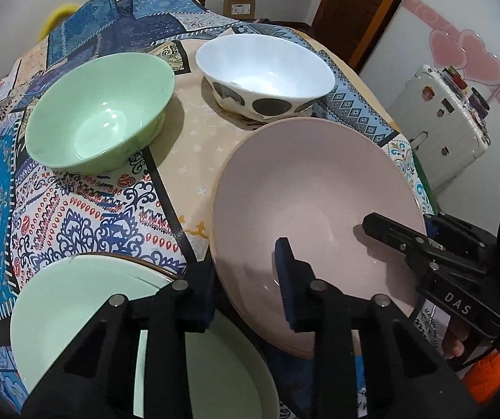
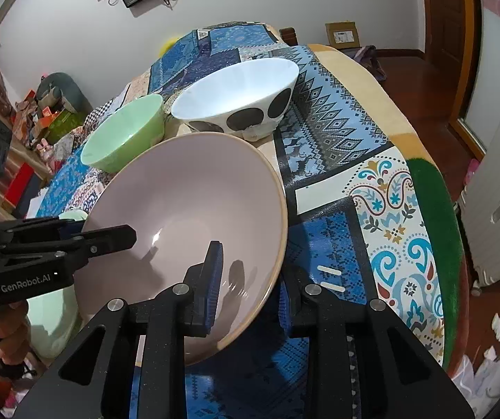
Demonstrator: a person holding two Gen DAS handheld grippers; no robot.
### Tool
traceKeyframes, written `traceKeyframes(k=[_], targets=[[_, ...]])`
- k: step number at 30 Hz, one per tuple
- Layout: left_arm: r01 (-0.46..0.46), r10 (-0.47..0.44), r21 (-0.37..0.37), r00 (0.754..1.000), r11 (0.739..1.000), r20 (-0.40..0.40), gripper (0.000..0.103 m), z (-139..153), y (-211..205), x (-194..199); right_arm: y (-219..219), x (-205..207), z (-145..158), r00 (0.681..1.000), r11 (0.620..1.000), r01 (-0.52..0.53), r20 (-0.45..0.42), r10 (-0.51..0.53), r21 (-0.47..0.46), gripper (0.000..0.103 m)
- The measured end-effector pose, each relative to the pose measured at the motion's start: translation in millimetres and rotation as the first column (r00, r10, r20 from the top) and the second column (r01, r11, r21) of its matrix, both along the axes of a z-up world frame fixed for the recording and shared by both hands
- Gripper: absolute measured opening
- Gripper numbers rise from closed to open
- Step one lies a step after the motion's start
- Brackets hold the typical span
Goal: Organize plates and bowls
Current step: 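Move both tools to the pale pink bowl and close them on its rim, then lift the pink bowl and carry it over the mint green plate stack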
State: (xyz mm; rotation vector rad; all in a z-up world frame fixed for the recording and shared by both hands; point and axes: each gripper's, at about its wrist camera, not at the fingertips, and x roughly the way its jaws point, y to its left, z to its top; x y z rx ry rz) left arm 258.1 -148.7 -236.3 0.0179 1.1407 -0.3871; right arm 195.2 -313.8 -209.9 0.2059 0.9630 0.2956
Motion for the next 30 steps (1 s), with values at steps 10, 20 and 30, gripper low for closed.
traceKeyframes(k=[10, 20, 30], targets=[[-0.016, 0.016, -0.013, 0.999, 1.000, 0.038, 0.030, 22, 5, -12, 8, -12, 25, 0.999, 1.000, 0.000, 0.048, 0.001, -0.004, 0.025], [-0.045, 0.050, -0.045, 0.991, 0.998, 0.122, 0.030, 65, 30, -41, 35, -26, 58, 0.991, 0.999, -0.037, 0.125, 0.038, -0.005, 0.025], [-0.095, 0.106, -0.071, 0.979, 0.993, 0.174, 0.030, 97, 69, -71, 72, -37, 74, 0.981, 0.996, -0.090, 0.171, 0.091, -0.015, 0.025]])
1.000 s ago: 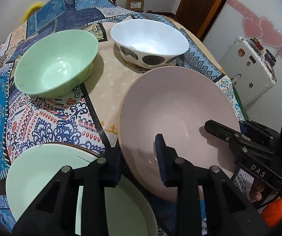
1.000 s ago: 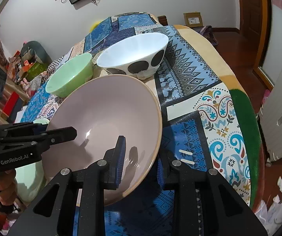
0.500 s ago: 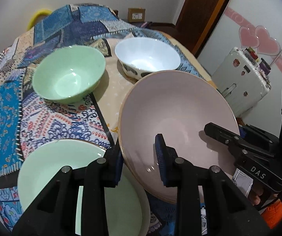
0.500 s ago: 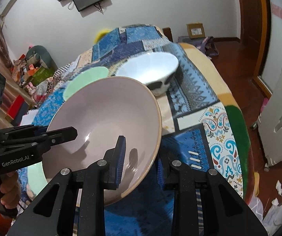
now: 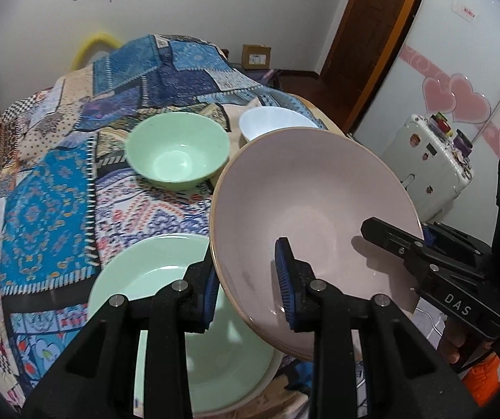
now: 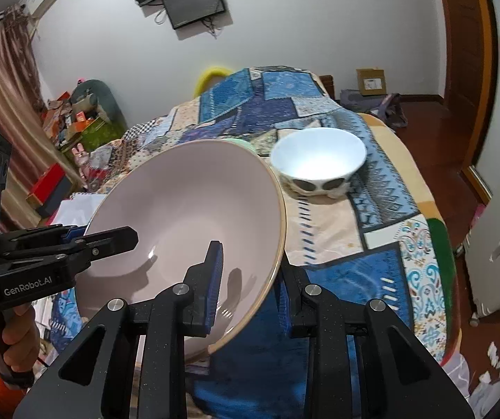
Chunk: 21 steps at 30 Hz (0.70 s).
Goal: Organize plates and bowls
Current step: 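Lift the pink bowl and carry it over the mint green plate stack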
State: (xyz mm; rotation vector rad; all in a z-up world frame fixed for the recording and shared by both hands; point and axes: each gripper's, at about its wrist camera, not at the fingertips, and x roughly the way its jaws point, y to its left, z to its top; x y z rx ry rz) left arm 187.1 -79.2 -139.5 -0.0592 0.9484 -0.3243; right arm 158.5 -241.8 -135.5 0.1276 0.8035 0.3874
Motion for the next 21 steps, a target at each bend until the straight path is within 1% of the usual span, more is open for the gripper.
traceKeyframes(k=[13, 21], targets=[[-0.113, 0.115, -0.042, 0.993, 0.993, 0.042, 0.030, 19, 69, -36, 60, -9, 7, 0.994, 0.995, -0.102, 0.028, 0.102, -0.006, 0.025], [-0.187, 0.189, -0.033, 0.979, 0.982, 0.074, 0.030, 29, 113, -59, 101, -14, 8, 0.982, 0.983, -0.186, 0.032, 0.186, -0.007, 0.025]])
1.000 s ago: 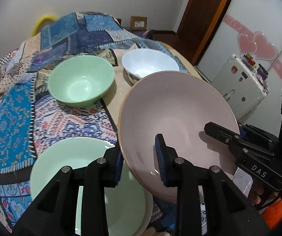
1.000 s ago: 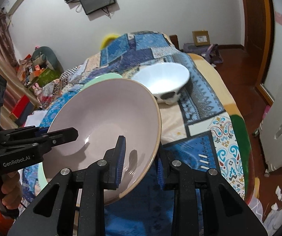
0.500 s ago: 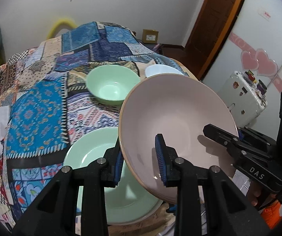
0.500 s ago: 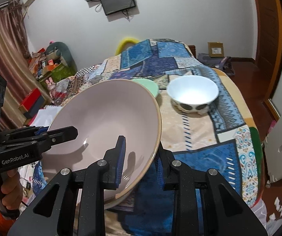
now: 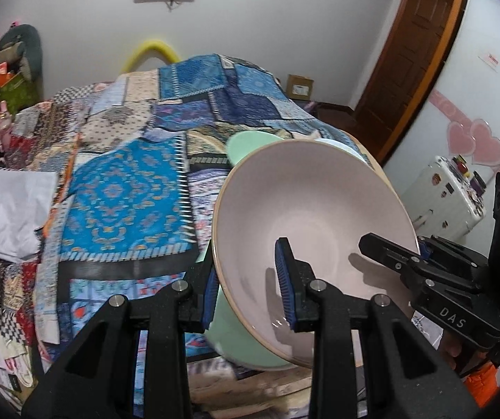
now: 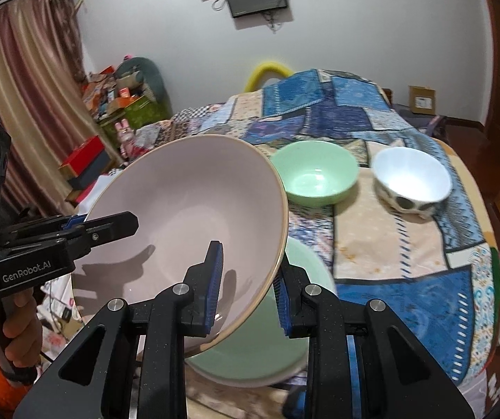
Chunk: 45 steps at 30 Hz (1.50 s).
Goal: Organize plates and bowls
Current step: 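Lift the pink bowl and carry it over the mint green plate stack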
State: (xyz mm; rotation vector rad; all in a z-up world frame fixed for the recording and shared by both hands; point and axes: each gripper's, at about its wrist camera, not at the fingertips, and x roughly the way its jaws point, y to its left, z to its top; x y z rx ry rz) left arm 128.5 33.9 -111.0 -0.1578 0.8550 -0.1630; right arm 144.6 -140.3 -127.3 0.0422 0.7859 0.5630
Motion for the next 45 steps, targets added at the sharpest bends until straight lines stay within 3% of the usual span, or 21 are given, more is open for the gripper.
traceKeyframes(k=[24, 45], targets=[[-0.182, 0.184, 0.066, 0.982, 0.981, -0.035, 0.030, -16, 110, -41, 103, 0, -23, 0.979, 0.981, -0.194, -0.061, 0.193, -0.018, 0.025], [-0.218, 0.224, 0.052, 0.955, 0.975, -0.193, 0.030, -83, 158, -19, 148, 19, -76, 0.949, 0.963, -0.256, -0.209, 0.234, -0.080, 0.025]])
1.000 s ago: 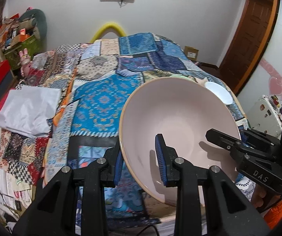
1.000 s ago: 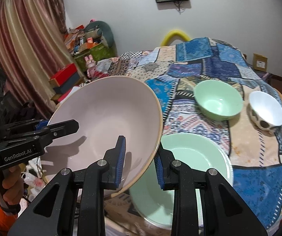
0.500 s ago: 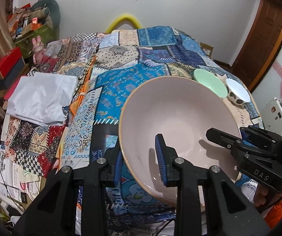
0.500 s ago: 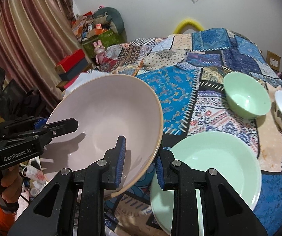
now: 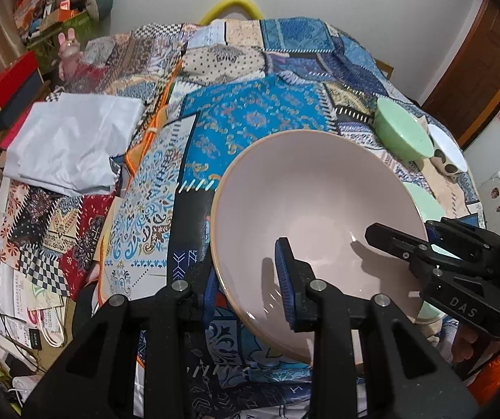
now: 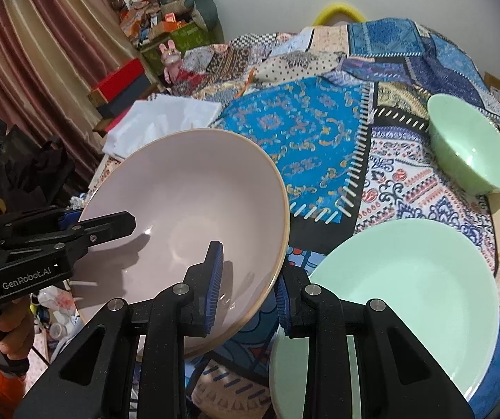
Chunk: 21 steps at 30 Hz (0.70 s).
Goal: Organize plates and bowls
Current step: 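Lift the pink bowl and carry it over the mint green plate stack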
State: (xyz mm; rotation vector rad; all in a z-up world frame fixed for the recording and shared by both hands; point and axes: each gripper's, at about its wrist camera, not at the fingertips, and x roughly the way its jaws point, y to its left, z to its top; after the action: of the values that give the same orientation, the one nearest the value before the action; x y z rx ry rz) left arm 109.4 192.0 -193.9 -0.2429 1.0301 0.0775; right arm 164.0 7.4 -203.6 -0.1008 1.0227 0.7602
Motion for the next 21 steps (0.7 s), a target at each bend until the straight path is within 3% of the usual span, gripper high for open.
traceKeyframes(k=[13, 21], targets=[[-0.017, 0.014, -0.036, 0.997, 0.999, -0.077, 0.030, -35, 15, 10, 13, 7, -25, 0.998, 0.998, -0.031, -0.052, 0.028, -0.048, 0.025], [-0.024, 0.021, -0.042, 0.996, 0.999, -0.092, 0.030, -44, 19, 13, 12, 9, -25, 0.998, 0.998, -0.032, -0.055, 0.029, -0.050, 0.025]])
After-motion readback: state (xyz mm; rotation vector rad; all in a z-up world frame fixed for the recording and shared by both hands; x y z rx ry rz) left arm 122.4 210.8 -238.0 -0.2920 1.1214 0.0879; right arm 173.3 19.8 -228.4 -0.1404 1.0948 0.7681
